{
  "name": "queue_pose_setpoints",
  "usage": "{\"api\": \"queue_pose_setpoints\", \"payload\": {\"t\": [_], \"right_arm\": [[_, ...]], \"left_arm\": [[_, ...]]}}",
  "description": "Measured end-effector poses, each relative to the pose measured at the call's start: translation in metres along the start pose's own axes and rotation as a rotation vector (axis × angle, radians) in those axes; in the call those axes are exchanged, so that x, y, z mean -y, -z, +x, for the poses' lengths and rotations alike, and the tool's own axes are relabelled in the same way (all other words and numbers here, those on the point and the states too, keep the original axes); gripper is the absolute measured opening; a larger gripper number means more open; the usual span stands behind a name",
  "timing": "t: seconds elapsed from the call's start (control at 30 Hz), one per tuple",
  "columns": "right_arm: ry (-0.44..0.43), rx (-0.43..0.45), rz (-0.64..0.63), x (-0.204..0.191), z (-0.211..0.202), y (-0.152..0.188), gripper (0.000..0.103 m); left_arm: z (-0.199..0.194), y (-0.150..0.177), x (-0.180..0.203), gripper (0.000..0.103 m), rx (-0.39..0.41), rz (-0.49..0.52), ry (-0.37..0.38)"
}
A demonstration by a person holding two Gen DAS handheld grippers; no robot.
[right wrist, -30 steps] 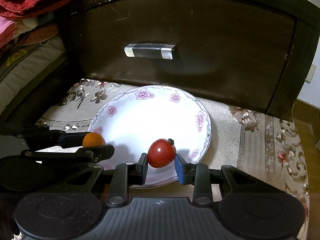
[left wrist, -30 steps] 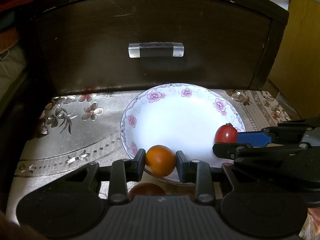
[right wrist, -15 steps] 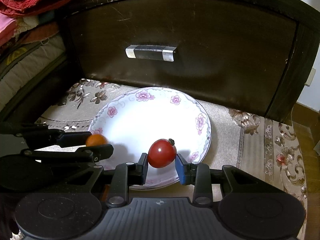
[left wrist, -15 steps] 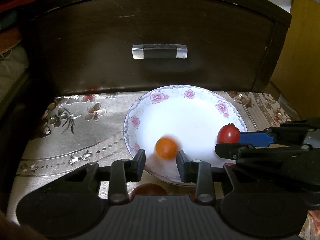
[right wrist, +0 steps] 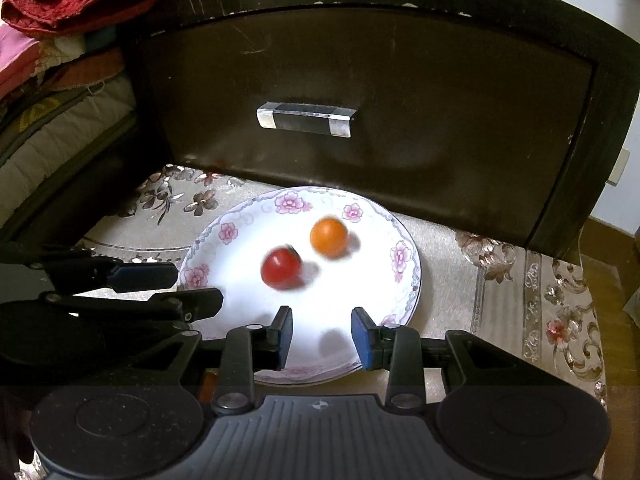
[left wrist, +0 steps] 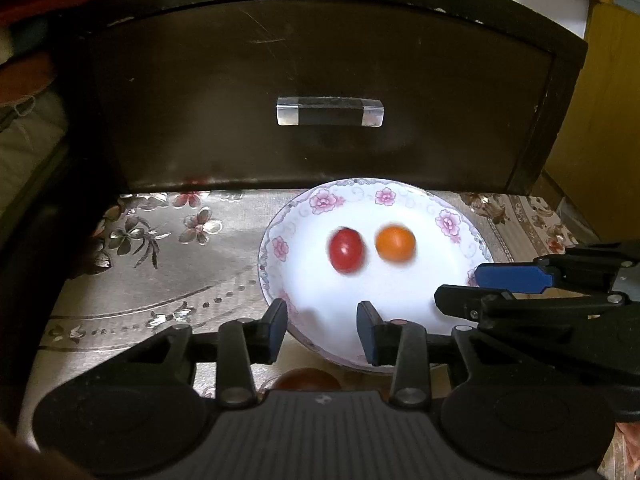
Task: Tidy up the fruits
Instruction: 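Withdraw both grippers from the bowl back toward the remaining fruits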
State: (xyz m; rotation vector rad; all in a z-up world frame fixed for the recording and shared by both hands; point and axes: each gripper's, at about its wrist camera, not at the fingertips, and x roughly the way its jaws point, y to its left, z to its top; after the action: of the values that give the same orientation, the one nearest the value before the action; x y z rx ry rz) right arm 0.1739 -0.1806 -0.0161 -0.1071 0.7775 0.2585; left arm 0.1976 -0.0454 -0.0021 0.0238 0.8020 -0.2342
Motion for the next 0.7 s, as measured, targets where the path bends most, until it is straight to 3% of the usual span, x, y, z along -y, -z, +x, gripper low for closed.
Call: {"api": "queue_pose_setpoints", "payload": {"t": [0.7], "right_arm": [[0.019, 0.021, -0.043, -0.009, -0.009, 0.002, 0.032]], "left_arm": [[-0.012, 0.000, -0.003, 0.044, 0.014, -0.002, 0.003]]}}
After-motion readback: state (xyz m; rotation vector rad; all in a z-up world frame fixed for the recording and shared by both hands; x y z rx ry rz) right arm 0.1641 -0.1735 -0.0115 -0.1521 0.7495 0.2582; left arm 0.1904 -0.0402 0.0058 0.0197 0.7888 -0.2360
